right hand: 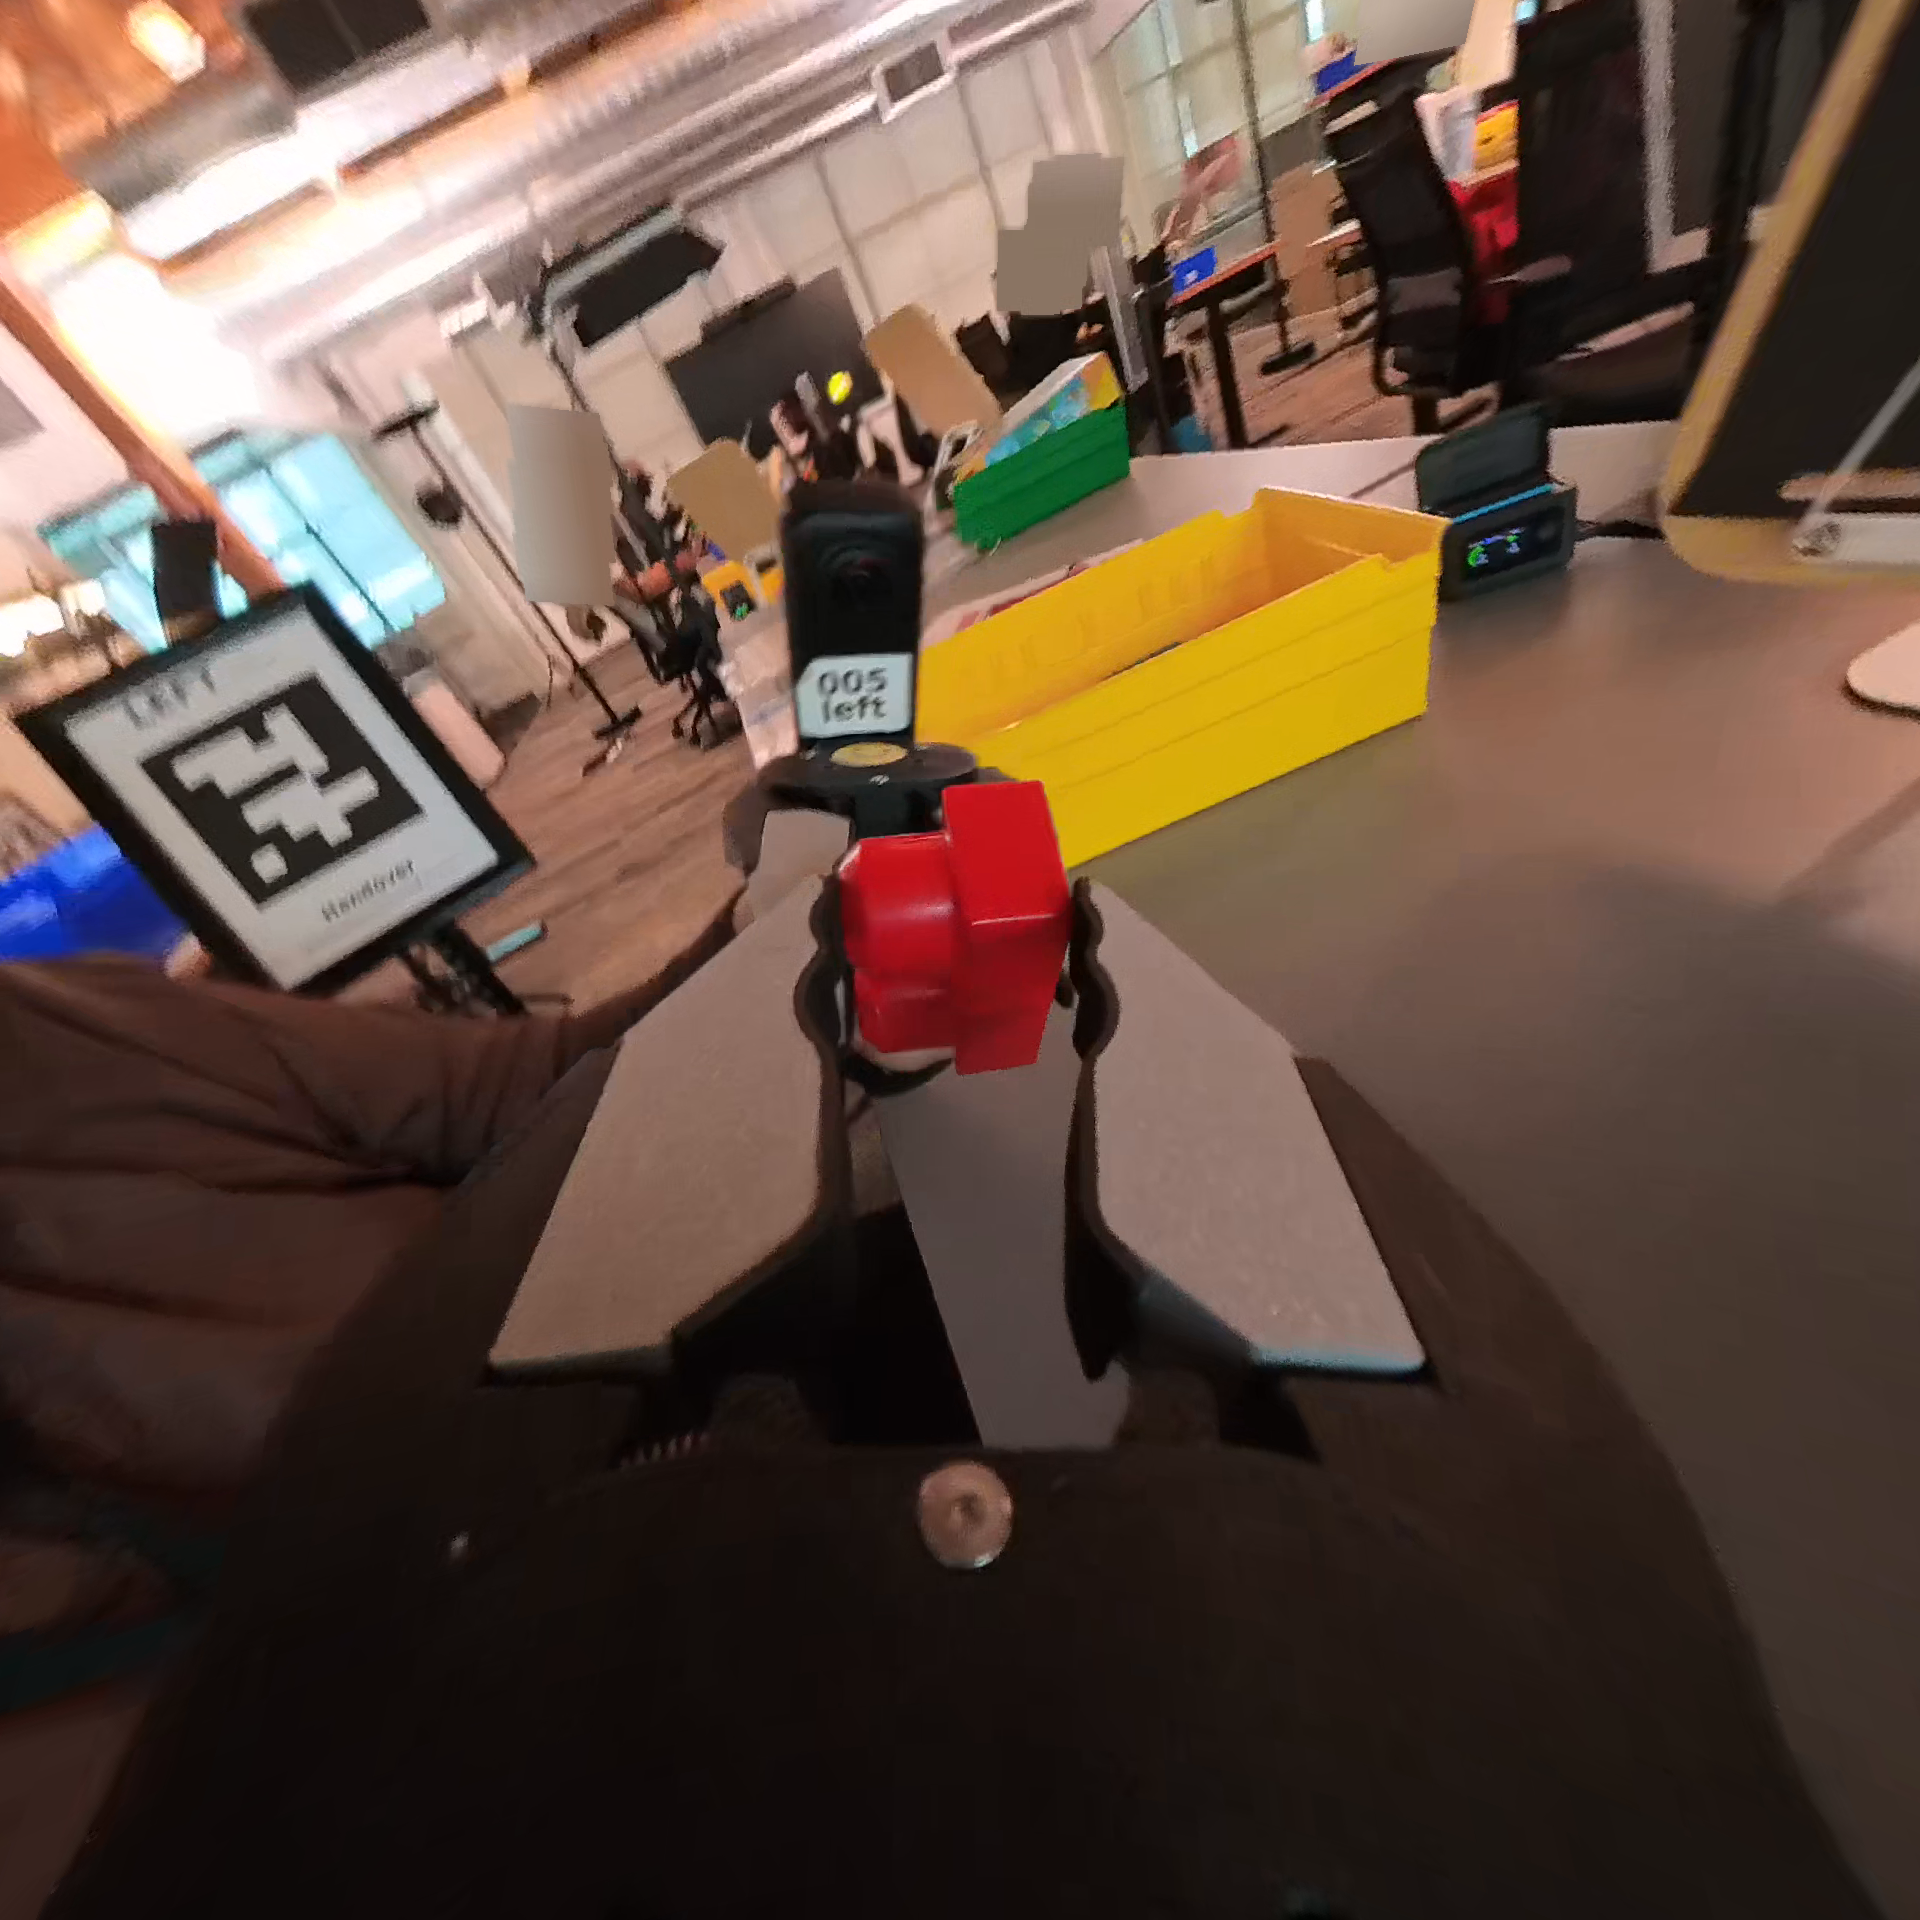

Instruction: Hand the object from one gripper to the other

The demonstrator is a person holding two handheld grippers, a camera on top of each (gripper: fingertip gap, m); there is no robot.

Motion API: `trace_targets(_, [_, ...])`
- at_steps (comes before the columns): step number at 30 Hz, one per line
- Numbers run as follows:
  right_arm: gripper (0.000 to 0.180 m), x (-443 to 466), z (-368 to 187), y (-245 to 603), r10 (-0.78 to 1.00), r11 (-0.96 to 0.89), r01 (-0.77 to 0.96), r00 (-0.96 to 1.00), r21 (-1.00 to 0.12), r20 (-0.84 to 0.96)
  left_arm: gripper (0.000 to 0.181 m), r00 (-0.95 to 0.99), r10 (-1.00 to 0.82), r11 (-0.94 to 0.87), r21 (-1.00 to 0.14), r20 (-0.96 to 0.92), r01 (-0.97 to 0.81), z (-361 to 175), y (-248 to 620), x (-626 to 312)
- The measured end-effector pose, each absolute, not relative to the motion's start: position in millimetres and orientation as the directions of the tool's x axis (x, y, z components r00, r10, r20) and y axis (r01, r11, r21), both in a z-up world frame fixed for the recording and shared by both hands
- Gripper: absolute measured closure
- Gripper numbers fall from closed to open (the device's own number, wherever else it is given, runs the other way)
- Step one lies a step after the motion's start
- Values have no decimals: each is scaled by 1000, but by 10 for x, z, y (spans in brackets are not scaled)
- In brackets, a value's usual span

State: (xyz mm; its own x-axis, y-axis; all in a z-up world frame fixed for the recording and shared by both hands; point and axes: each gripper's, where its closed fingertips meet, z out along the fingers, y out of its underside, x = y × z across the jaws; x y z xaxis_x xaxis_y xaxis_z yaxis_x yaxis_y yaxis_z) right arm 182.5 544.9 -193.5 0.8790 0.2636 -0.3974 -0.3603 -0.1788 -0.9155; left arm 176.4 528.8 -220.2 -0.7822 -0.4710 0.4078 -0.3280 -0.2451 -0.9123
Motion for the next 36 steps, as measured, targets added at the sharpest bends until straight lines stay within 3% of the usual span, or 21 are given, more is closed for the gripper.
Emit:
trace_targets(4, [139,2141,-1999,5441,226,-117,-552,795,-826,-563,120,-743,-639,-48,-973,202,-224,-2371,5419,1851])
trace_targets(8, [139,2324,-1983,5387,329,-74,-757,596,-649,-733,116,-543,-798,286,-957,-262,41,-2357,5687,2013])
trace_targets(11, [139,2301,-1991,5418,393,-115,-839,453,-531,-800,118,-345,-738,561,-812,-579,162,-2343,5738,2064])
trace_targets(15, [139,2229,-2030,5489,415,-176,-886,329,-430,-848,121,-126,-511,830,-526,-850,183,-2409,5725,2108])
trace_targets(19, [140,2296,-2170,5553,371,-191,-918,261,-348,-891,124,23,-325,934,-317,-945,166,-2422,5725,2134])
trace_targets(27, [138,2273,-2407,5689,329,-229,-933,195,-278,-924,135,178,-115,969,-71,-977,236,-2457,5544,2081])
trace_targets(33, [139,2260,-2476,5731,326,-243,-933,179,-265,-928,134,185,-57,973,-13,-981,230,-2515,5541,2089])
trace_targets(36, [140,2250,-2437,5718,361,-232,-928,197,-292,-912,134,118,-174,958,-140,-978,252,-2463,5560,2068])
